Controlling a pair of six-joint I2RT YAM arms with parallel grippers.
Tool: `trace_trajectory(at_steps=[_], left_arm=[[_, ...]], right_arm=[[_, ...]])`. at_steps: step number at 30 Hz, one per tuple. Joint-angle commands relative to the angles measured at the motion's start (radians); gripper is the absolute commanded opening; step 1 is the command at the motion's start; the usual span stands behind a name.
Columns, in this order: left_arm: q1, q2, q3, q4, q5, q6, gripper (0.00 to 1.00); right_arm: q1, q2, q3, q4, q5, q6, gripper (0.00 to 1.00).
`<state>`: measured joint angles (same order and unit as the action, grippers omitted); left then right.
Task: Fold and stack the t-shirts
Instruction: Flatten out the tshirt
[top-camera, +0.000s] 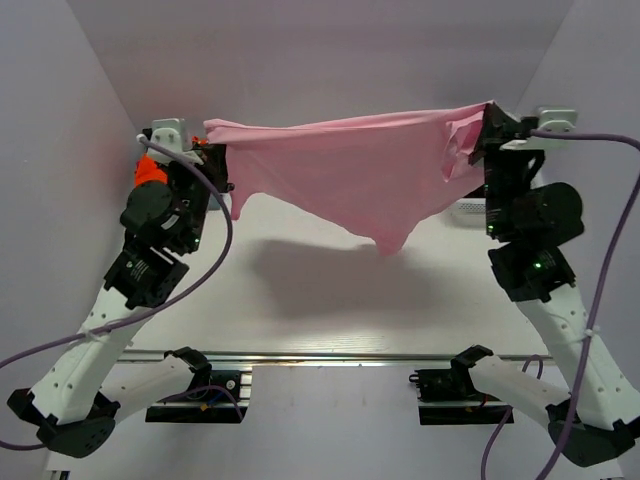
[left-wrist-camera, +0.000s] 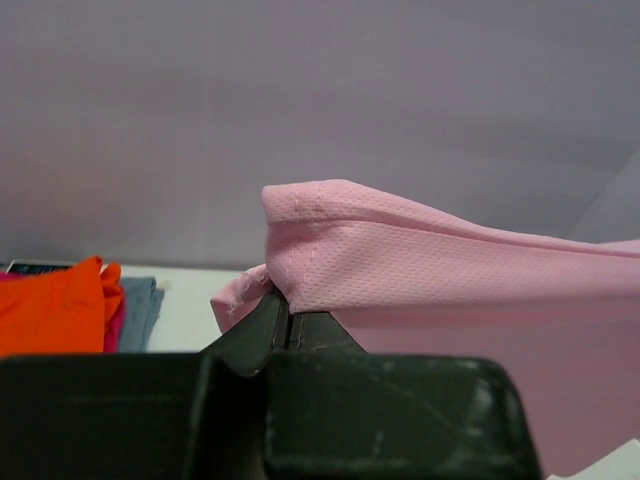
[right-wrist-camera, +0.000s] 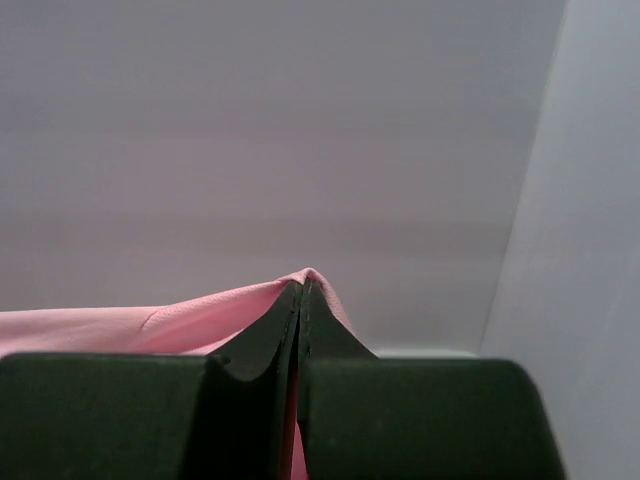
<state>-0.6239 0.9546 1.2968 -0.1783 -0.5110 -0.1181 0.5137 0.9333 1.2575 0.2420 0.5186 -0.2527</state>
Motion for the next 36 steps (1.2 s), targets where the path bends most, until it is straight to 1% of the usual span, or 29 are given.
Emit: trace_trajectory(at_steps=[1,2,4,5,9,10,12,16,19,21,23,24,26,27,28,29,30,31,32,33,34,35,36], left_arm=[[0.006,-0.074,0.053,0.028,0.078,0.055,0.00],[0.006,-0.086,0.053,0.028,0.078,0.055,0.00],[0.006,-0.115,0.062,0.028,0.104,0.055,0.00],[0.006,-0.143,0.062,0.028,0.135,0.055,0.00],[0.006,-0.198,0.062,0.007,0.235,0.046,0.00],[0.006,-0.198,0.071,0.007,0.273,0.046,0.00],[0.006,-0.212,0.071,-0.026,0.302,0.034,0.00],[0.006,-0.272,0.042,-0.015,0.365,0.023,0.00],[0.006,-0.283,0.042,-0.015,0.387,0.023,0.00],[0.006,-0.258,0.042,-0.015,0.387,0.012,0.00],[0.006,-0.228,0.042,-0.024,0.350,0.003,0.00],[0.006,-0.190,0.030,-0.024,0.313,-0.008,0.00],[0.006,-0.150,0.009,-0.024,0.273,-0.008,0.00],[0.006,-0.131,-0.022,-0.001,0.225,-0.020,0.00],[0.006,-0.096,-0.040,0.009,0.197,-0.020,0.00],[0.006,-0.076,-0.074,0.019,0.159,-0.035,0.00],[0.006,-0.054,-0.089,0.034,0.061,-0.057,0.00],[0.006,-0.030,-0.102,0.034,0.013,-0.057,0.00],[0.006,0.036,-0.111,0.034,-0.038,-0.074,0.00],[0.006,0.074,-0.111,0.024,-0.134,-0.087,0.00],[0.006,0.117,-0.111,0.011,-0.180,-0.116,0.00],[0.015,0.163,-0.111,-0.003,-0.222,-0.129,0.00],[0.015,0.262,-0.097,-0.021,-0.295,-0.146,0.00]], right_arm=[[0.000,-0.037,0.109,-0.036,-0.100,-0.046,0.00],[-0.003,-0.045,0.158,-0.064,-0.126,-0.048,0.00],[-0.003,-0.059,0.186,-0.098,-0.164,-0.051,0.00],[-0.003,-0.071,0.222,-0.113,-0.179,-0.048,0.00],[-0.003,-0.129,0.269,-0.152,-0.242,-0.042,0.00],[-0.001,-0.136,0.272,-0.155,-0.247,-0.040,0.00],[-0.003,-0.152,0.276,-0.159,-0.275,-0.034,0.00],[-0.003,-0.192,0.276,-0.181,-0.304,-0.025,0.00],[-0.003,-0.197,0.267,-0.173,-0.299,-0.026,0.00],[0.000,-0.185,0.252,-0.161,-0.293,-0.028,0.00],[-0.003,-0.163,0.221,-0.138,-0.278,-0.033,0.00],[-0.003,-0.159,0.177,-0.094,-0.272,-0.034,0.00],[-0.003,-0.122,0.145,-0.040,-0.214,-0.045,0.00],[-0.003,-0.110,0.128,-0.020,-0.195,-0.043,0.00],[0.000,-0.085,0.067,0.018,-0.128,-0.045,0.00],[-0.003,-0.055,0.044,0.070,-0.103,-0.046,0.00],[-0.006,-0.022,-0.002,0.094,-0.071,-0.054,0.00],[-0.004,0.004,-0.041,0.150,-0.034,-0.054,0.00],[-0.006,0.045,-0.071,0.164,-0.016,-0.054,0.00],[-0.006,0.099,-0.085,0.177,0.010,-0.040,0.00],[-0.006,0.129,-0.099,0.193,0.023,-0.036,0.00],[-0.009,0.210,-0.112,0.200,0.068,-0.027,0.00],[-0.014,0.244,-0.118,0.203,0.075,0.001,0.00]])
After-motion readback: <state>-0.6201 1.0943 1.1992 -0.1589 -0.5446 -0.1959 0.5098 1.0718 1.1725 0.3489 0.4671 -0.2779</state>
